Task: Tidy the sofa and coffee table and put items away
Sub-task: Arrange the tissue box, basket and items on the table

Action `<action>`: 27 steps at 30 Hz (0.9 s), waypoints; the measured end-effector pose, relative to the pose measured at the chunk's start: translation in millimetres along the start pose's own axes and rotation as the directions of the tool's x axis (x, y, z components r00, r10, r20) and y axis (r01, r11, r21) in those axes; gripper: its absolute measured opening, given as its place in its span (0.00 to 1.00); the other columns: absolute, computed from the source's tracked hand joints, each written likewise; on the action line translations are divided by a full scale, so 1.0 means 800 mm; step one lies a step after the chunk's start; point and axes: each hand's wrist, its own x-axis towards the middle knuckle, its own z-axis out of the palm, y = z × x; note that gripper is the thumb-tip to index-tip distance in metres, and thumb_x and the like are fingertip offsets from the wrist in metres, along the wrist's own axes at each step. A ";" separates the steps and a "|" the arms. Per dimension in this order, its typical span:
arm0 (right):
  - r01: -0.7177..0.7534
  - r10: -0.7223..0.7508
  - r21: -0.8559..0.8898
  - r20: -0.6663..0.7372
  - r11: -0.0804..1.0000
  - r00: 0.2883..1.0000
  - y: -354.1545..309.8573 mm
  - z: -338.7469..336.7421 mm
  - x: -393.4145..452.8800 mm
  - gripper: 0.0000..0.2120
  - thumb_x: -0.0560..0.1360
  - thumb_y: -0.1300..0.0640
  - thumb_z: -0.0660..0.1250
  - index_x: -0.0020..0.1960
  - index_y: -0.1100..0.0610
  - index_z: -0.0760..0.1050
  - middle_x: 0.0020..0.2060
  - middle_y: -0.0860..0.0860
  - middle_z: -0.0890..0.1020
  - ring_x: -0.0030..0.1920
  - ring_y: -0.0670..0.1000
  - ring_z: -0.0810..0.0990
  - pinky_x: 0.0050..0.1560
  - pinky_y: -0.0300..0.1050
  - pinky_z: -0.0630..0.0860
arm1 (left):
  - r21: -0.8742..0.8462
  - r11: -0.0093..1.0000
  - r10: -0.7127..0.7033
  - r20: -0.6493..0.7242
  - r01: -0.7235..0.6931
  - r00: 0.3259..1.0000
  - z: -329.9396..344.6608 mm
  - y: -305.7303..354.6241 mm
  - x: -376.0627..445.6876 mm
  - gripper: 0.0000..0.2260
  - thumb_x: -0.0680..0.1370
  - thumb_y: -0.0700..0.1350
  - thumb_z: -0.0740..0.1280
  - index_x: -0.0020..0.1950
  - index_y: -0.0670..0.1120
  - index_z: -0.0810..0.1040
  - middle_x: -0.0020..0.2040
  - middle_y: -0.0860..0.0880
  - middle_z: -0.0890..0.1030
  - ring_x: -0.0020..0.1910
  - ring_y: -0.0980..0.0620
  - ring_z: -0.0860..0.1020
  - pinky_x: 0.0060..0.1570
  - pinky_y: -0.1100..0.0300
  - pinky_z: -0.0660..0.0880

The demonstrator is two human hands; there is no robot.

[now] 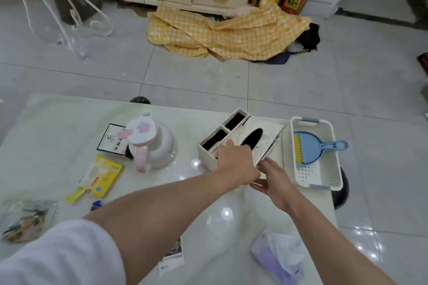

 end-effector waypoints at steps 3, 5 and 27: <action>-0.093 0.090 -0.078 -0.040 0.993 0.995 0.042 -0.008 0.019 0.17 0.79 0.58 0.62 0.67 0.56 0.69 0.51 0.55 0.85 0.45 0.57 0.85 0.39 0.46 0.82 | -0.094 0.995 -0.017 0.097 0.026 0.995 0.045 -0.001 0.000 0.17 0.73 0.51 0.69 0.59 0.46 0.73 0.58 0.41 0.74 0.62 0.44 0.70 0.53 0.52 0.73; -0.132 0.118 -0.126 -0.111 0.983 0.987 0.061 -0.015 0.026 0.16 0.80 0.64 0.59 0.67 0.58 0.70 0.46 0.57 0.85 0.42 0.58 0.84 0.38 0.48 0.83 | -0.132 0.991 -0.008 0.148 0.028 0.989 0.067 -0.001 0.001 0.16 0.72 0.51 0.69 0.55 0.47 0.72 0.56 0.41 0.73 0.60 0.45 0.71 0.47 0.53 0.75; -0.054 0.050 -0.868 -0.033 0.494 0.998 0.213 -0.128 -0.039 0.14 0.72 0.58 0.65 0.53 0.42 0.72 0.49 0.47 0.82 0.53 0.53 0.82 0.52 0.46 0.76 | -0.578 0.812 -0.058 0.064 0.084 0.996 0.097 -0.106 0.026 0.11 0.82 0.52 0.60 0.53 0.45 0.77 0.37 0.54 0.75 0.34 0.57 0.73 0.32 0.63 0.66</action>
